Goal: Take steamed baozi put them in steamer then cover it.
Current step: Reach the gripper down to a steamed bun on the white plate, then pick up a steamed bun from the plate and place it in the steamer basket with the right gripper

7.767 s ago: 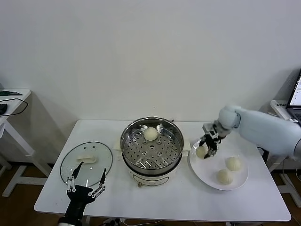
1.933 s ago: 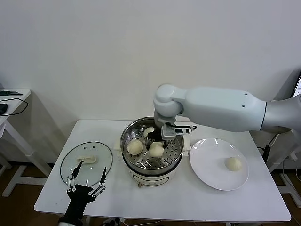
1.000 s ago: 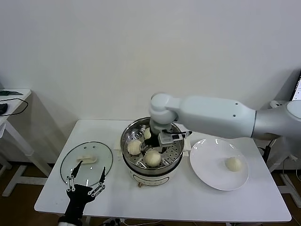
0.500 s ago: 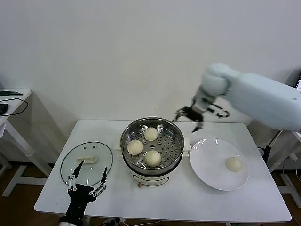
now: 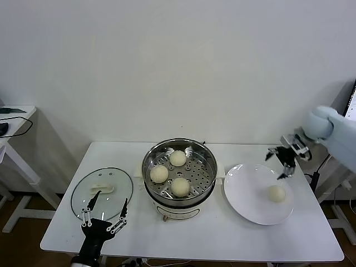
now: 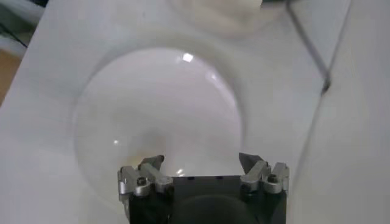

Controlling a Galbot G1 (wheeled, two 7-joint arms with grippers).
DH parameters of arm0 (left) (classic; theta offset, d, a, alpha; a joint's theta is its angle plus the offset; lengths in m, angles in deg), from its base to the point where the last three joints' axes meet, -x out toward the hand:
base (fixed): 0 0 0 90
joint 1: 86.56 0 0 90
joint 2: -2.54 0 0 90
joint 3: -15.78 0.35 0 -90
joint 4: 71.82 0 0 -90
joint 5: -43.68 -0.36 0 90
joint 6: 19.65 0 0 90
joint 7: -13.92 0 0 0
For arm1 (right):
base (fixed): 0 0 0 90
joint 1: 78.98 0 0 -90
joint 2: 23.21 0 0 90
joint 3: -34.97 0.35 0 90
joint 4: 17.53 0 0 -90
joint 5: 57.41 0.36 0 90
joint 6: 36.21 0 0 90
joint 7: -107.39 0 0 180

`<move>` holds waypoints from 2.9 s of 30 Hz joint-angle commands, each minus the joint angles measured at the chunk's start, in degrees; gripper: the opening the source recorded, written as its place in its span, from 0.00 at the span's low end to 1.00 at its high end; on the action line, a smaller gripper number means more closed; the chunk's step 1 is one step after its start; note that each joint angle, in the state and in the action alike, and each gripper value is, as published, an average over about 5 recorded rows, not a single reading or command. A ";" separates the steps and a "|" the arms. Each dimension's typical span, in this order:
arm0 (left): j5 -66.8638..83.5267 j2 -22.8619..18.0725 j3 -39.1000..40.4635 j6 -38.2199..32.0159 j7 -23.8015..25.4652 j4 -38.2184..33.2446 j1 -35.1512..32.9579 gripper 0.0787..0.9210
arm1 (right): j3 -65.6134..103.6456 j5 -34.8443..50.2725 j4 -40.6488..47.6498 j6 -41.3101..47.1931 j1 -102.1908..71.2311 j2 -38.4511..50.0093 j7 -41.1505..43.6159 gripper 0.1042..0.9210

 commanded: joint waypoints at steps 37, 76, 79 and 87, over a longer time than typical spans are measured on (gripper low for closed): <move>1.20 -0.20 -1.94 0.36 -0.12 -0.51 1.19 0.88 | 2.29 -1.31 5.56 4.23 -0.45 -5.19 1.35 0.67; 1.11 -0.20 -2.27 0.50 -0.39 -0.65 1.18 0.88 | -25.37 21.23 -3.93 17.94 19.53 -36.90 -3.43 0.63; 1.14 -0.15 -2.35 0.46 -0.43 -0.60 1.14 0.88 | -25.38 20.29 -3.35 17.91 18.74 -37.07 -3.30 0.63; 1.14 -0.12 -2.21 0.34 -0.50 -0.50 0.99 0.88 | -25.73 18.25 -2.95 17.83 17.97 -36.88 -2.96 0.62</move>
